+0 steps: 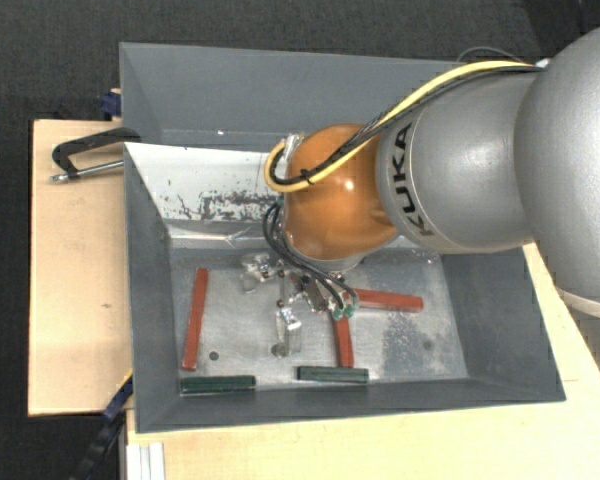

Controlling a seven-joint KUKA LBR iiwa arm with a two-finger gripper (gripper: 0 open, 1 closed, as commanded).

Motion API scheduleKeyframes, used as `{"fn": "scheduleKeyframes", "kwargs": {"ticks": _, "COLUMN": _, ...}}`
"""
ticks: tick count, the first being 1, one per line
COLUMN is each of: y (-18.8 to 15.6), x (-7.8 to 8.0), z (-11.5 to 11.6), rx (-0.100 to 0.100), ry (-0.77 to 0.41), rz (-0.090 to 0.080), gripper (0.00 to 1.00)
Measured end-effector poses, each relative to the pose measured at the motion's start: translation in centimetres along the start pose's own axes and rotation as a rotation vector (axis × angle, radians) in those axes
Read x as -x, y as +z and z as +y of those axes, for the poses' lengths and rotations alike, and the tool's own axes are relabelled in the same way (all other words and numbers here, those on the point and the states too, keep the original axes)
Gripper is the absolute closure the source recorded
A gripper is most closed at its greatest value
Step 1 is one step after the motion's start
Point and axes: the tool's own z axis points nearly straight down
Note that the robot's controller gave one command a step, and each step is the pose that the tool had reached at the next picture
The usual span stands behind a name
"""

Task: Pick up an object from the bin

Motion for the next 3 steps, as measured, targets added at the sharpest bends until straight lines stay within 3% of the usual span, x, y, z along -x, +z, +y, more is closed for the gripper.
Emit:
{"fn": "scheduleKeyframes", "kwargs": {"ticks": 1, "y": -0.9, "x": -0.6, "z": -2.7, "rx": -0.002, "ry": -0.041, "rz": -0.002, "gripper": 0.00}}
{"fn": "scheduleKeyframes", "kwargs": {"ticks": 2, "y": 2.3, "x": -2.8, "z": -3.4, "rx": -0.001, "ry": -0.140, "rz": -0.005, "gripper": 0.00}}
{"fn": "scheduleKeyframes", "kwargs": {"ticks": 3, "y": 4.6, "x": -4.0, "z": -4.0, "rx": 0.001, "ry": -0.256, "rz": 0.003, "gripper": 0.00}}
